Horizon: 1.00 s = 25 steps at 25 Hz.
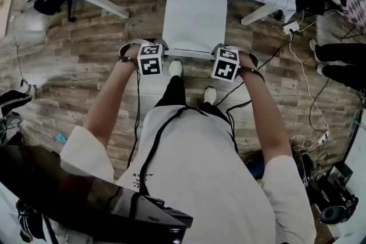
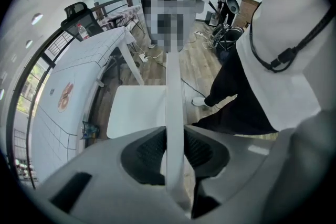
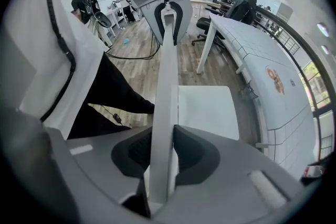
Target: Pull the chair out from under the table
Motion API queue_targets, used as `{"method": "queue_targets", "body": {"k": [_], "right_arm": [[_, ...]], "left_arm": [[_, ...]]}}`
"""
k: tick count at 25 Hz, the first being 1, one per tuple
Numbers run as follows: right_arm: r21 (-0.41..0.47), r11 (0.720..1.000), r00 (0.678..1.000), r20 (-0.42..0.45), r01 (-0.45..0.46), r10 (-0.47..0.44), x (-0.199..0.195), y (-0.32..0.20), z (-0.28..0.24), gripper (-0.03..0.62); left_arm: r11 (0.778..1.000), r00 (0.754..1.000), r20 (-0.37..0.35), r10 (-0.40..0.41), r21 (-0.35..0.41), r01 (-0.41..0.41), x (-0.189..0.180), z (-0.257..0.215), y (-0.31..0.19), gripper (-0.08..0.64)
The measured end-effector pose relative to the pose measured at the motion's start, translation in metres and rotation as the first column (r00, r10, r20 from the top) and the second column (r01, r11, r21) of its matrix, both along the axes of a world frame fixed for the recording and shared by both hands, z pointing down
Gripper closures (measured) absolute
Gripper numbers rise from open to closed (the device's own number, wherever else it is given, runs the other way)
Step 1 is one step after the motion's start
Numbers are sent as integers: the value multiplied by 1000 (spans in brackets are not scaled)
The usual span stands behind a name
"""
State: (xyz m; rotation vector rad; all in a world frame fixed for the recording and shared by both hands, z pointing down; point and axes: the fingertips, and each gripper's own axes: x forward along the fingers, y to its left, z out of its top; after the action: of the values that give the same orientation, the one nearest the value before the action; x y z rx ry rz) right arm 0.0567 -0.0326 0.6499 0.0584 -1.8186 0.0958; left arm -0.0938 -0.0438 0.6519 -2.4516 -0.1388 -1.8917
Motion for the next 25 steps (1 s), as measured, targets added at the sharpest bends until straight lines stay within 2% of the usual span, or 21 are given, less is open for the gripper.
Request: {"method": "queue_targets", "body": {"k": [4, 11, 17, 20, 25], "right_arm": [[12, 1000, 1000, 19, 9, -10, 7, 3, 1, 503], [10, 999, 999, 22, 43, -43, 1, 11, -3, 500], [9, 999, 998, 33, 44, -45, 15, 9, 1, 499], [18, 998, 998, 6, 62, -62, 24, 11, -1, 496], [17, 999, 999, -41, 35, -34, 37, 11, -5, 499]], "left_arm": [[995, 995, -19, -94, 43, 95, 5, 7, -3, 449], [984, 984, 87, -153, 103, 144, -2, 14, -1, 423], [986, 981, 120, -150, 84, 141, 5, 20, -2, 428], [990, 986, 113, -124, 82, 115, 4, 19, 0, 439], [993, 995, 81, -64, 106, 55, 5, 17, -1, 460]]}}
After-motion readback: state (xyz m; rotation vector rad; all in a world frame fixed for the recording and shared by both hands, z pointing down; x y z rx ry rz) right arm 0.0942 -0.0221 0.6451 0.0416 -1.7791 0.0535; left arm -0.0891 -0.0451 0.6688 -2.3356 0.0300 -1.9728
